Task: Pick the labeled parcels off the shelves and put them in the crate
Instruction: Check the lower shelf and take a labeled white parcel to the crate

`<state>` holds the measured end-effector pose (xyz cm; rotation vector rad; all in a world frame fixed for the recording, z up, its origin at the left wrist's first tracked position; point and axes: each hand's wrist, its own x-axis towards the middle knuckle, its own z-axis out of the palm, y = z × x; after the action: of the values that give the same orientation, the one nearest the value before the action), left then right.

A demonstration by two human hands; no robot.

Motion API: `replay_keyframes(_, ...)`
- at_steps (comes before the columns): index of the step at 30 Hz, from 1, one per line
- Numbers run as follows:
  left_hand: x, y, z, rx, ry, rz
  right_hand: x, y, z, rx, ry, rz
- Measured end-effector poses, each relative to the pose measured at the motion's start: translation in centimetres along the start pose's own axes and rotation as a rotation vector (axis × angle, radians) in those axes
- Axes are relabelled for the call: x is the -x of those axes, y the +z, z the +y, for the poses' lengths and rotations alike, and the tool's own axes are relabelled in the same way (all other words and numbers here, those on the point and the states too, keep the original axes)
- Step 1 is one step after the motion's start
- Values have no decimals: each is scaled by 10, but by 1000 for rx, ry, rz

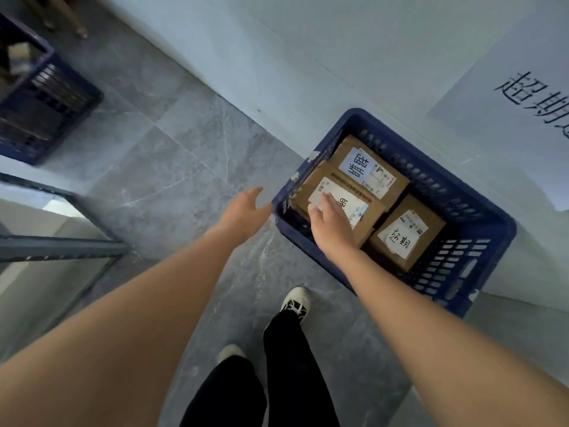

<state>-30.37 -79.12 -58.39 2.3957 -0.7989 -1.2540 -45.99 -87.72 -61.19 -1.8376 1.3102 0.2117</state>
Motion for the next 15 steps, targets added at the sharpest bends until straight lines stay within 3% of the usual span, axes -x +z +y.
replay_keyframes(6,51,-45,-83,-72,-22,56,34,54,-62,212,-142,-101)
replay_keyframes(15,179,-122,-254,-50,-247,257,116,183,-194,511,-408,-287)
